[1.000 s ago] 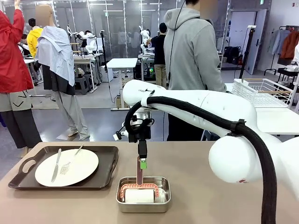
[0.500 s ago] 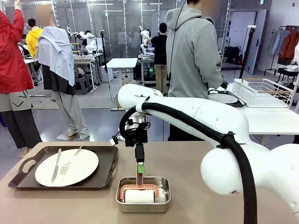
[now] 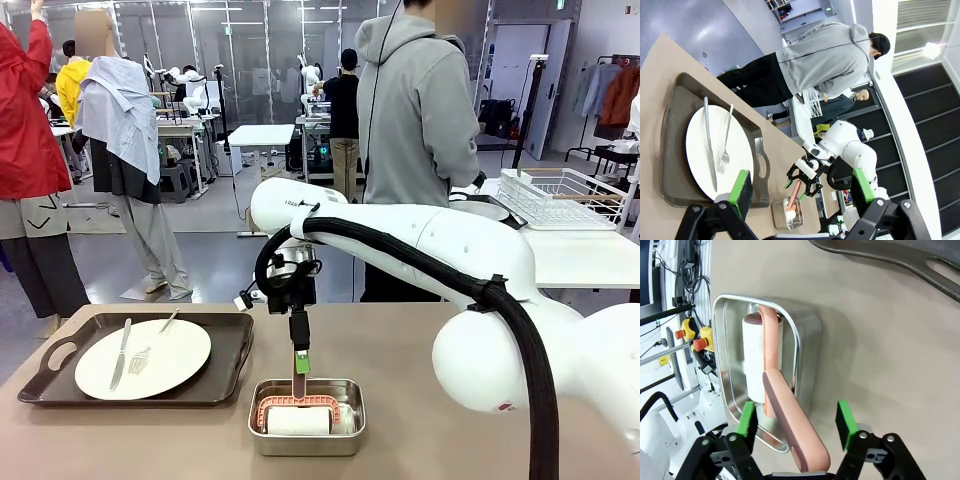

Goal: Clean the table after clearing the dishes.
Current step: When the left (or right) Handle tray is removed, use the left hand (or right hand) to clean the left (or right) side of the table with the Lint Roller.

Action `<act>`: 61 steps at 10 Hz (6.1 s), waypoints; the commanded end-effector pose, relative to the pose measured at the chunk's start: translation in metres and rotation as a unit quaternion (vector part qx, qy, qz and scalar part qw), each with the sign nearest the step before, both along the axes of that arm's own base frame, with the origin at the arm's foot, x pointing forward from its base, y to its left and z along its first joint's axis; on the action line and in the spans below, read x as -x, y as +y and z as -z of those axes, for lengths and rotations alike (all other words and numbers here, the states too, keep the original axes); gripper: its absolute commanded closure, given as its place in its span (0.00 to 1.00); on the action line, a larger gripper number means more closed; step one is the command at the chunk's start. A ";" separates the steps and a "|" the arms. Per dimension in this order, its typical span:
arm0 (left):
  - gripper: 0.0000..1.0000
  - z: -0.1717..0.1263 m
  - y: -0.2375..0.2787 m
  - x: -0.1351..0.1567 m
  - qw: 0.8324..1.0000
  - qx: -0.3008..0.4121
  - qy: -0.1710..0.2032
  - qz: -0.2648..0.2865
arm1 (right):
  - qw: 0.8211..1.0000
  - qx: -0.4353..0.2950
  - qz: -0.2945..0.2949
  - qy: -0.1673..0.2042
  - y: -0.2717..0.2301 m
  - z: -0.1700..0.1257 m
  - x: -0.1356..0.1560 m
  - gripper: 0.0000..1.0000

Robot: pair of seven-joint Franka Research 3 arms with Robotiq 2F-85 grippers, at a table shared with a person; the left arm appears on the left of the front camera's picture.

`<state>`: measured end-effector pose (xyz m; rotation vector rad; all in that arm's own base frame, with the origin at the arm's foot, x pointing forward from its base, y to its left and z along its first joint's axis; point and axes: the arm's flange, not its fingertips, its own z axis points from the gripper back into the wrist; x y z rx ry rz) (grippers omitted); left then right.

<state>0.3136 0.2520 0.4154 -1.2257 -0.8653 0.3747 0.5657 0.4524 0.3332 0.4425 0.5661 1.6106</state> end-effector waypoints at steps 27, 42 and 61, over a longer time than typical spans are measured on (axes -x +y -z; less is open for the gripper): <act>0.00 -0.002 0.004 -0.001 1.000 0.006 -0.009 -0.001 | 0.818 0.136 0.554 -0.076 -0.260 -0.091 0.232 1.00; 0.00 -0.002 0.004 -0.001 1.000 0.006 -0.009 -0.001 | 0.744 0.021 0.667 -0.024 -0.334 -0.126 0.165 1.00; 0.00 -0.002 0.004 -0.001 1.000 0.006 -0.009 -0.001 | 0.664 -0.084 0.741 0.060 -0.361 0.007 0.074 0.76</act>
